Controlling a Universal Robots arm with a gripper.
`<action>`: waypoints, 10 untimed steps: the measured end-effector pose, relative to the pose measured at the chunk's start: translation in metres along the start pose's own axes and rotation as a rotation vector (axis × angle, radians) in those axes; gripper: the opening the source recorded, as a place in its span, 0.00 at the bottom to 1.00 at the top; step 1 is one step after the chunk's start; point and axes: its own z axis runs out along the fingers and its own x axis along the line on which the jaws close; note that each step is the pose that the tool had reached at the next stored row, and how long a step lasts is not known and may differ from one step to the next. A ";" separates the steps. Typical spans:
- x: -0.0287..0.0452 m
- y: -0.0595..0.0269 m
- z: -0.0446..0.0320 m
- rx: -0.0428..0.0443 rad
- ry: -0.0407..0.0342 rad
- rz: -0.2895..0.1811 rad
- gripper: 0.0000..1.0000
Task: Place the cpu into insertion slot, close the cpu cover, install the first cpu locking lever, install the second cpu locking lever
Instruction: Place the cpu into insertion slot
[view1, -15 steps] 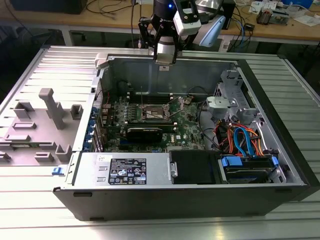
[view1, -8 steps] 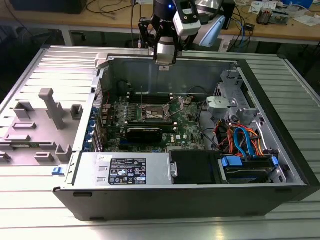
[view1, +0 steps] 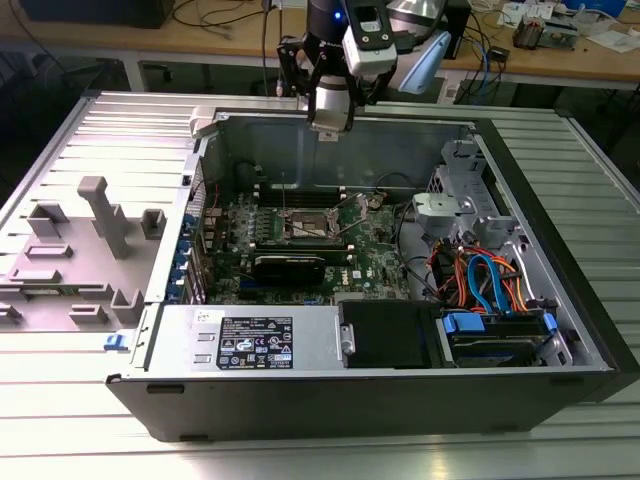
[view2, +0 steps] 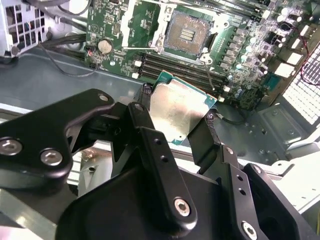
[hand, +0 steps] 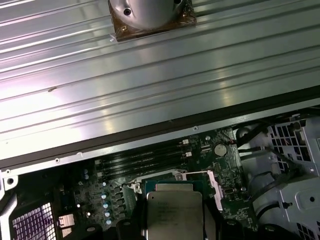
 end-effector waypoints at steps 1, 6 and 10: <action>-0.0002 -0.0008 0.0003 0.0000 -0.0001 0.001 0.55; -0.0006 -0.0025 0.0023 -0.0005 -0.0036 0.042 0.55; -0.0007 -0.0031 0.0038 -0.0012 -0.0070 0.084 0.55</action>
